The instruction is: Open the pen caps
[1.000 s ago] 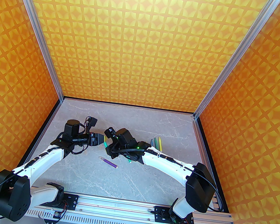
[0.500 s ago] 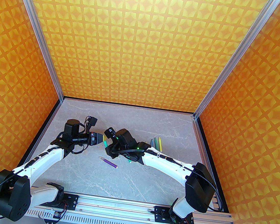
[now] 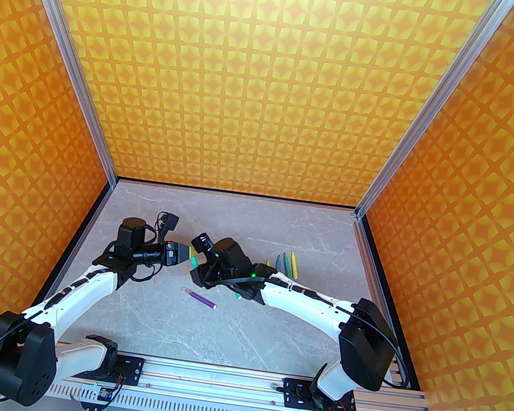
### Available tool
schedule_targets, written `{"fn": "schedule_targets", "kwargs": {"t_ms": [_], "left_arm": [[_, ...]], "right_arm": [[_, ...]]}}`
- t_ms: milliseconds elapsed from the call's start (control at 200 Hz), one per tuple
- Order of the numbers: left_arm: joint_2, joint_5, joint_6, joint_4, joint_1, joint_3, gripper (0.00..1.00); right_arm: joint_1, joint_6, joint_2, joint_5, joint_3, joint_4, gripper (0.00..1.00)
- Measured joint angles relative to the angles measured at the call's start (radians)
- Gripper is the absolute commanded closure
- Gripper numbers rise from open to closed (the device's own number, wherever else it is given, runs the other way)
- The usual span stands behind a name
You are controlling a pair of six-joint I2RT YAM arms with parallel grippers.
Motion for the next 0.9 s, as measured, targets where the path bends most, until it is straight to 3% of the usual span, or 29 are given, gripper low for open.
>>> {"fn": "schedule_targets", "kwargs": {"t_ms": [300, 900], "left_arm": [[0.0, -0.001, -0.006, -0.008, 0.0, 0.005, 1.0], [-0.002, 0.011, -0.07, -0.082, 0.018, 0.018, 1.0]], "right_arm": [[0.0, -0.004, -0.011, 0.0, -0.034, 0.043, 1.0], [-0.006, -0.016, -0.089, -0.001, -0.205, 0.243, 1.0]]}}
